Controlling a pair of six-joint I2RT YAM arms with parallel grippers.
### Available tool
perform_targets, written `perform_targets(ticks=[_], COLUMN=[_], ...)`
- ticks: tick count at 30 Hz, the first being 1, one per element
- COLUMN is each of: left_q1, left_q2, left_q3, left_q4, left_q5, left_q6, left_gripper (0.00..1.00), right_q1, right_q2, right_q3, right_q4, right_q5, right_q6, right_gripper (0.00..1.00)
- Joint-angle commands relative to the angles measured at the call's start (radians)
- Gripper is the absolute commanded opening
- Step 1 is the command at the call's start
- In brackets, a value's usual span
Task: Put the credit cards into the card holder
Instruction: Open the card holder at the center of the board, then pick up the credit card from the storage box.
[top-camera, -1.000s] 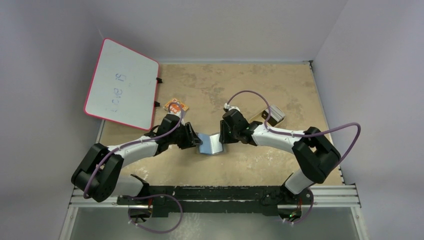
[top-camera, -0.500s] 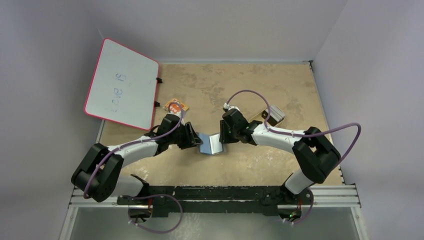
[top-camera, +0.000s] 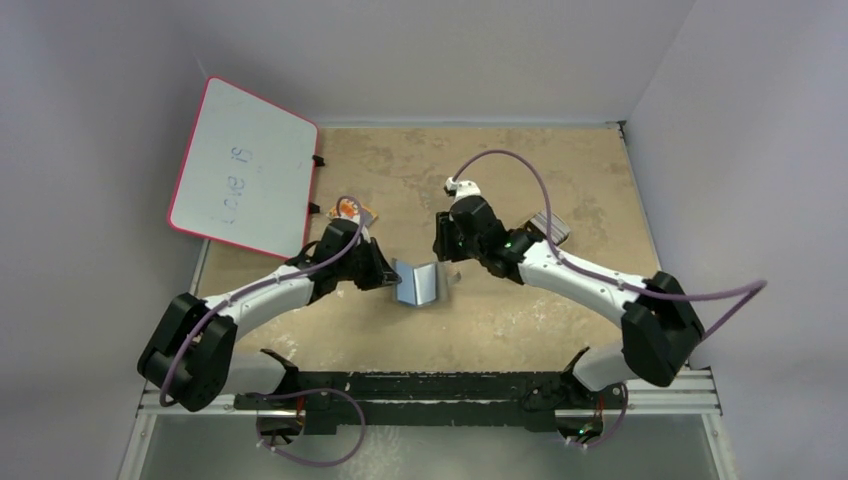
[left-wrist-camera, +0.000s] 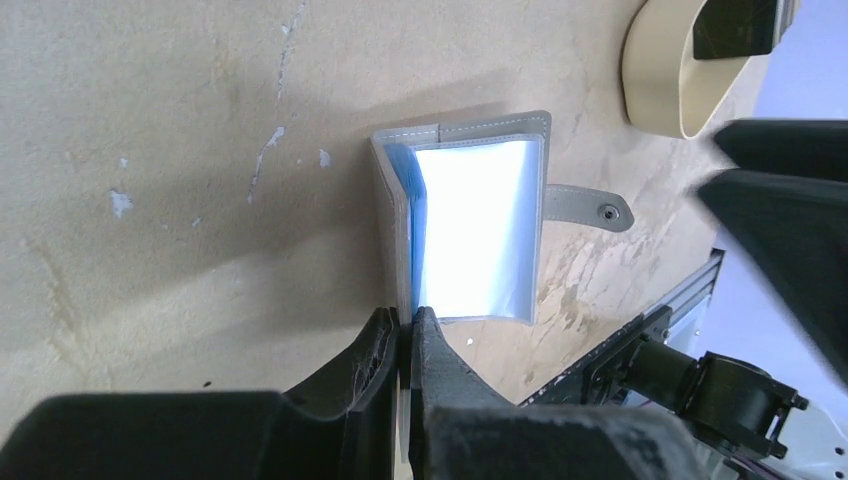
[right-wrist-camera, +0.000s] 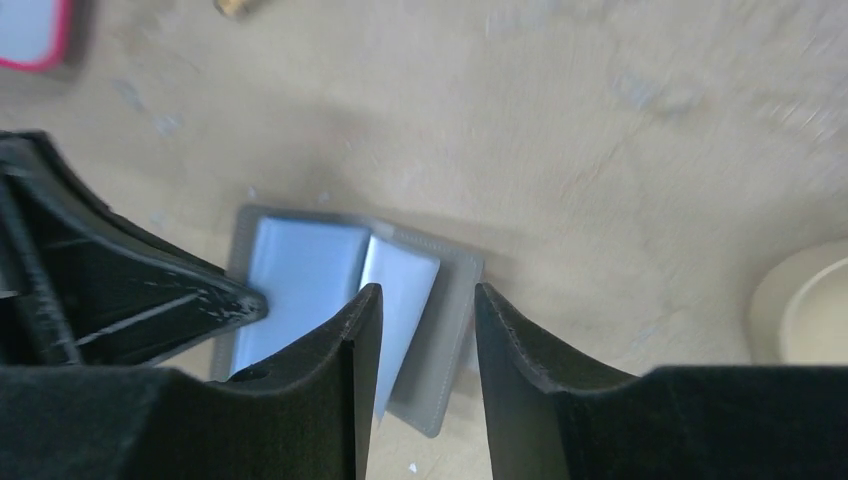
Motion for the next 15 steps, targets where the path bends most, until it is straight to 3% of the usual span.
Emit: perform_targets(ticks=[1,5,9,15], left_q1=[0.001,0.001,0.001,0.001], left_q2=[-0.038,-0.061,-0.084,-0.115], left_q3=[0.105,0.115,0.109,0.098], left_q4=[-0.154,-0.192,-0.2,-0.223], left_q5=[-0.054,-0.058,-0.045,-0.028], left_q6=[0.065,0.074,0.074,0.094], left_gripper=[0.0,0.0,0.0,0.0], right_q1=[-0.021,-0.069,-0.174,-0.258], right_q2=[-0.092,-0.066,0.006,0.074], right_q3=[0.056,0.095,0.192,0.218], right_q4=[0.098,0.082,-0.069,-0.226], right_q5=[0.121,0.196,0.205,0.382], right_q6=[-0.267,-0.426,-0.463,-0.519], right_gripper=[0.43,0.43,0.45,0.51])
